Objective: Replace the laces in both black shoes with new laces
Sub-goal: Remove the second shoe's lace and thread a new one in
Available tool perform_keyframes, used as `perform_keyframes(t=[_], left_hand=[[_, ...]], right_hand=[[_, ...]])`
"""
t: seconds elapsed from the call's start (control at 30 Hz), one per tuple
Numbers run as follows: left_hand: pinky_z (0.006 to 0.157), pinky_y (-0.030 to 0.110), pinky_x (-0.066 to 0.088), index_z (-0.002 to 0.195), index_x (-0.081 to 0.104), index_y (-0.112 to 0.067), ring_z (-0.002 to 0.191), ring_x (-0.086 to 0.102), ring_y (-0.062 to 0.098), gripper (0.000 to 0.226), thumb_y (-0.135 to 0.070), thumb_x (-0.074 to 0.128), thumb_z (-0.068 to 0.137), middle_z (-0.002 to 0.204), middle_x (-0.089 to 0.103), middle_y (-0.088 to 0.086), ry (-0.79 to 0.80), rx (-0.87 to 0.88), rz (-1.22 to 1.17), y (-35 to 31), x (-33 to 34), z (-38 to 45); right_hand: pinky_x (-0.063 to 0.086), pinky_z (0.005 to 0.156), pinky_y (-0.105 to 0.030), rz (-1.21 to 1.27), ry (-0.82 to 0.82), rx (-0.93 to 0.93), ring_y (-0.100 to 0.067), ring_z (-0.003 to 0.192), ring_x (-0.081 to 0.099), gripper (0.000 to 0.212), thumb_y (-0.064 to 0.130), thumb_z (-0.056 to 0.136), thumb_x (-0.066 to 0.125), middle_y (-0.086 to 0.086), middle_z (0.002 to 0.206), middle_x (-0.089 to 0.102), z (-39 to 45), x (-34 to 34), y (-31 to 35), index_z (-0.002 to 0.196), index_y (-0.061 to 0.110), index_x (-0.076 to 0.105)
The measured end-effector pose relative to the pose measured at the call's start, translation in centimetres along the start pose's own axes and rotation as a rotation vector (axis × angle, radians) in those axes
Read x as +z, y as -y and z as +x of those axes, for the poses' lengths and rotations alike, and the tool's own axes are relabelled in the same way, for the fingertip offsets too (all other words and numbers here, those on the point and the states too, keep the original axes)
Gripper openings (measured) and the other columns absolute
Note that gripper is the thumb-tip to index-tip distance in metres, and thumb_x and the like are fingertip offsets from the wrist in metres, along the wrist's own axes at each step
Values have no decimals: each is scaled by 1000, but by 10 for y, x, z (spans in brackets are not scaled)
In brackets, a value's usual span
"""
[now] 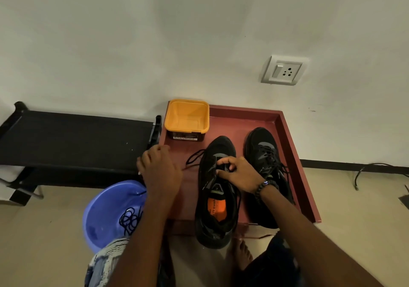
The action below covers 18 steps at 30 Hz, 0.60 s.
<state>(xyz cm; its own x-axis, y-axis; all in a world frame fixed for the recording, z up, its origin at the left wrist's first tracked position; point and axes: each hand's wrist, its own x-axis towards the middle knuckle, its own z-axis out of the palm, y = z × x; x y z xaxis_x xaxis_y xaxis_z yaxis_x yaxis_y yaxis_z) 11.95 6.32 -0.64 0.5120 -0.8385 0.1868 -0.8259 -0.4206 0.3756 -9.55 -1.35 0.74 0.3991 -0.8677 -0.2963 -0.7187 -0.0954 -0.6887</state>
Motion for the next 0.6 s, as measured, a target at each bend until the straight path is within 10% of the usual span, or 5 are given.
perform_keyframes(t=[0.2, 0.4, 0.5, 0.6], left_hand=[[100, 27, 43, 129, 53, -19, 117, 50, 11, 29, -22, 53, 100, 130, 48, 0, 535, 190, -632, -40, 17, -13], [69, 31, 50, 96, 51, -21, 83, 59, 16, 6, -17, 50, 101, 93, 57, -2, 401, 57, -675, -36, 19, -10], [59, 25, 47, 104, 47, -19, 72, 61, 14, 10, -12, 40, 104, 93, 62, 5, 95, -372, -948, -26, 4, 1], [55, 25, 44, 107, 43, -14, 64, 53, 14, 8, -9, 39, 102, 88, 57, 8, -140, -763, -1228, -11, -11, 10]], right_hand=[[50, 91, -30, 197, 83, 76, -13, 100, 63, 41, 55, 94, 39, -1, 113, 64, 0, -8, 1, 103, 34, 73], [39, 92, -24, 147, 29, 49, -2, 91, 51, 47, 40, 108, 22, 19, 96, 51, -7, -13, 3, 114, 30, 67], [43, 95, -27, 96, 18, 6, -4, 98, 55, 37, 37, 107, 32, 12, 103, 61, -3, -9, -1, 116, 31, 67], [43, 68, -22, 55, 14, -45, -4, 64, 47, 24, 26, 102, 49, 4, 73, 52, -2, -6, -5, 120, 30, 65]])
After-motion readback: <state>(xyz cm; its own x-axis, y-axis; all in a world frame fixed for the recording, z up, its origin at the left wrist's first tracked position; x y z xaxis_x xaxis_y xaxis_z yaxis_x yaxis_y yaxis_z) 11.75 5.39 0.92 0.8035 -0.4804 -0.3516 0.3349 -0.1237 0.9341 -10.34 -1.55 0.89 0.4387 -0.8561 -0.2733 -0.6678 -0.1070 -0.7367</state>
